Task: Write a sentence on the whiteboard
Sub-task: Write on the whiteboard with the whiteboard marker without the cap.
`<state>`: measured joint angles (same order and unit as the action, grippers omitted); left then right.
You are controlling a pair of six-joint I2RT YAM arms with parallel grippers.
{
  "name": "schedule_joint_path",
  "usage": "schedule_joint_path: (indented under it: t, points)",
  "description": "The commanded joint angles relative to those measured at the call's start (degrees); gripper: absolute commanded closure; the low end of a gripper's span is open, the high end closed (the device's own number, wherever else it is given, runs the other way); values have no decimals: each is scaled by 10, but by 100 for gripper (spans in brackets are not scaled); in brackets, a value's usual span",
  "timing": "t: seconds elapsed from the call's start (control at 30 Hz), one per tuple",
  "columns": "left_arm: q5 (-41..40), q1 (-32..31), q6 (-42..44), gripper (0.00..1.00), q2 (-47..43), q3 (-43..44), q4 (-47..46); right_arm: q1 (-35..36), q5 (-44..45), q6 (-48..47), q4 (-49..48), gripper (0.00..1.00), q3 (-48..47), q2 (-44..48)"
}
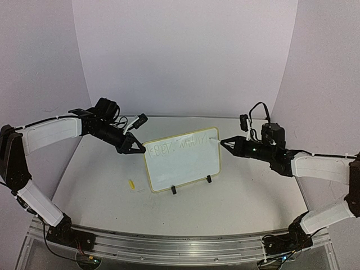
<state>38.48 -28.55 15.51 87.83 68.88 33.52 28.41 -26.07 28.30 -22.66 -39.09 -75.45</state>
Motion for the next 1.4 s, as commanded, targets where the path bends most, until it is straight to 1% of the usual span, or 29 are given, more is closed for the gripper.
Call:
schedule_joint_path:
  t: [0.0,0.3,0.5,1.0,1.37]
  points:
    - [-37,-6,22,100,5,8,3,-12,-11,8,-22,100,-1,21]
    - [-39,-6,22,100,5,7,4,-41,-58,25,-57,100,-7,-16]
    - [-38,-6,23,100,8,7,4,-47,-67,36,-79,100,-9,-31]
    - [-39,-7,22,100,12,8,4,-51,-99,34,-87,100,-26,-71]
    - [-36,-8,23,100,14,9,4,-51,-75,33,-79,100,3,-61]
